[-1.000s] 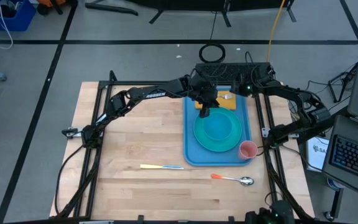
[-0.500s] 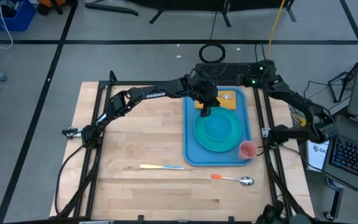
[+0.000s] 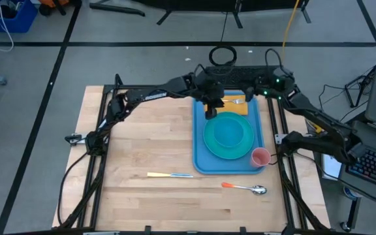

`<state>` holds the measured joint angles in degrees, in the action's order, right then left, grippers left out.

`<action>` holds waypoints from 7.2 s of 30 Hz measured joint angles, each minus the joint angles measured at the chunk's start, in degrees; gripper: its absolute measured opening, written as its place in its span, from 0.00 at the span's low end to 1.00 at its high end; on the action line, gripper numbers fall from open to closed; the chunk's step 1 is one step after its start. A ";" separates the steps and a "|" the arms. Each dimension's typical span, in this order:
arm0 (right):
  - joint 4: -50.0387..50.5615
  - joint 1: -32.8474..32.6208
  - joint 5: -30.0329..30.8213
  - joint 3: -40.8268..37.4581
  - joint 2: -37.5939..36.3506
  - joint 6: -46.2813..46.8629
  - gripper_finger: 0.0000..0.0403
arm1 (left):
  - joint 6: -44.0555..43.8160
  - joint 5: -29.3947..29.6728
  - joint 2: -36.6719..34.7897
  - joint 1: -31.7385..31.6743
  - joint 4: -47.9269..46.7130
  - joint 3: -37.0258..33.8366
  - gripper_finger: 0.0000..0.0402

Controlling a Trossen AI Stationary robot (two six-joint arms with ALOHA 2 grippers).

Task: Set up tray
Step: Put the orange spoon to the right of the orange fork on the yellow table napkin on the blue serving tray

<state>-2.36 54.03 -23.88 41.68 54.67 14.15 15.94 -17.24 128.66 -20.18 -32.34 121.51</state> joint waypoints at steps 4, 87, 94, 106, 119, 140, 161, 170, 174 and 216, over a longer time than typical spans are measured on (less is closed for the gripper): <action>0.03 -4.26 -0.02 0.01 -0.59 -0.54 0.41 | -0.07 1.31 -3.13 1.08 -3.17 0.00 0.14; -30.89 -30.31 -9.49 -20.28 -23.55 11.95 0.41 | -19.73 6.32 2.30 30.81 28.86 -16.43 0.14; -29.33 -32.30 -9.46 -20.25 -23.56 11.56 0.41 | -16.35 8.44 9.90 32.04 22.82 -5.79 0.14; -29.17 -35.40 -9.20 -20.25 -23.56 10.47 0.41 | -12.74 9.58 18.32 33.51 15.98 5.51 0.26; -28.06 -35.40 -9.03 -20.25 -23.45 10.19 0.41 | -11.57 12.81 20.73 33.31 19.63 5.51 0.39; -25.24 -35.40 -8.99 -20.25 -23.12 10.23 0.41 | -8.82 12.63 22.36 33.08 23.35 5.51 0.40; -26.54 -35.40 -8.77 -21.76 -23.16 10.68 0.41 | -9.08 12.34 27.24 32.54 26.92 5.66 0.35; -26.55 -35.39 -8.72 -21.76 -23.15 10.69 0.41 | -7.24 12.99 27.30 32.67 26.71 5.60 0.07; -26.53 -35.40 -8.72 -21.76 -23.14 10.69 0.41 | -7.70 12.80 27.30 32.63 27.05 5.60 0.03; -25.69 -35.39 -9.02 -21.74 -23.16 10.69 0.41 | -2.22 19.93 23.60 34.74 21.31 5.31 0.00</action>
<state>-28.05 18.64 -32.90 19.94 31.51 24.84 13.73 2.69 152.25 14.56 -11.03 126.82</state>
